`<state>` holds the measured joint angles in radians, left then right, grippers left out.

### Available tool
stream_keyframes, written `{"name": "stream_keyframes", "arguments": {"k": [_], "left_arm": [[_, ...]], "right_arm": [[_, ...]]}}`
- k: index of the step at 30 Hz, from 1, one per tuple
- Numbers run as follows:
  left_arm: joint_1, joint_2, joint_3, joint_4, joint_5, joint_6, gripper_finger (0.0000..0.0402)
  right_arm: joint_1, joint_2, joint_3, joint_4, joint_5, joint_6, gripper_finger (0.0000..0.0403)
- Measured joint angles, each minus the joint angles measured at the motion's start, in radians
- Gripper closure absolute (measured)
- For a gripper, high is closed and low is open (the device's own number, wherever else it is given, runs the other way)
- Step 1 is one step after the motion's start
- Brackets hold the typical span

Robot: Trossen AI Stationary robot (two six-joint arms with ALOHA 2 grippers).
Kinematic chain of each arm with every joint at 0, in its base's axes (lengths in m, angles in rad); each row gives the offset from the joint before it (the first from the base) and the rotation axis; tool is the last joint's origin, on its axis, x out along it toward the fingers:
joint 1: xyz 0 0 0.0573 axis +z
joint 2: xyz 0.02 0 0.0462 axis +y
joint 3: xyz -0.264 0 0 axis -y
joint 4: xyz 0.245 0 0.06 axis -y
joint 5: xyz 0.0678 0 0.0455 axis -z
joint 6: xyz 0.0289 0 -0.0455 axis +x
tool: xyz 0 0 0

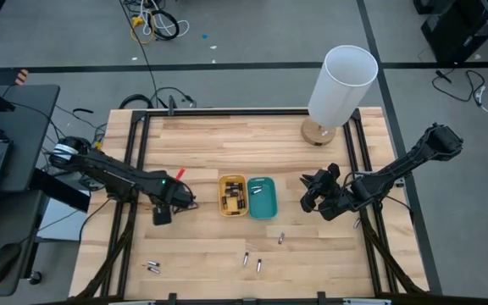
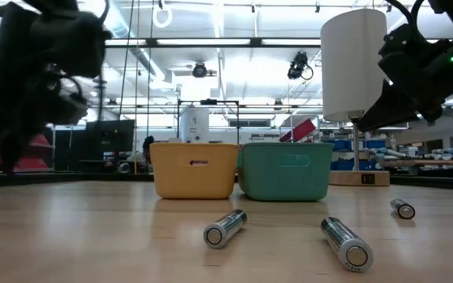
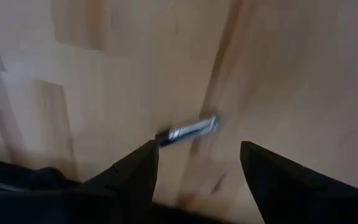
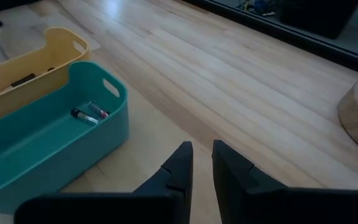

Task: Sort batteries
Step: Put the silver battery into the green bin

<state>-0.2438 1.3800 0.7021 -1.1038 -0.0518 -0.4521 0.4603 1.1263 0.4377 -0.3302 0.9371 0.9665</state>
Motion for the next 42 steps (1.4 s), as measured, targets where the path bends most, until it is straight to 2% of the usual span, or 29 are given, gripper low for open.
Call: {"name": "stream_keyframes", "arguments": {"k": [4,10,17,22,29,33,42], "left_arm": [[-0.035,0.001,-0.046,-0.028,-0.005,0.085,0.016],[-0.041,0.001,-0.047,-0.021,-0.035,0.047,0.0164],[-0.041,0.001,-0.047,0.044,-0.039,0.079,0.0181],[-0.04,0.001,-0.05,0.108,-0.082,0.081,0.019],[-0.04,0.002,-0.072,0.088,-0.042,0.083,0.019],[-0.039,0.003,-0.073,0.09,-0.056,0.082,0.019],[-0.038,0.093,-0.081,0.093,-0.042,0.056,0.0191]], "right_arm": [[0.0,0.0,0.0,0.0,0.0,0.0,0.0354],[0.0,0.0,0.0,0.0,0.0,-0.001,0.0357],[0.0,0.0,0.0,0.005,0.0,-0.001,0.0357],[0.0,0.0,0.0,0.005,0.0,-0.001,0.0358],[0.0,0.0,0.0,0.005,-0.012,-0.009,0.0359],[0.0,0.0,0.0,0.015,-0.015,-0.028,0.0359],[0.0,0.0,0.0,0.023,-0.016,-0.047,0.0359]]}}
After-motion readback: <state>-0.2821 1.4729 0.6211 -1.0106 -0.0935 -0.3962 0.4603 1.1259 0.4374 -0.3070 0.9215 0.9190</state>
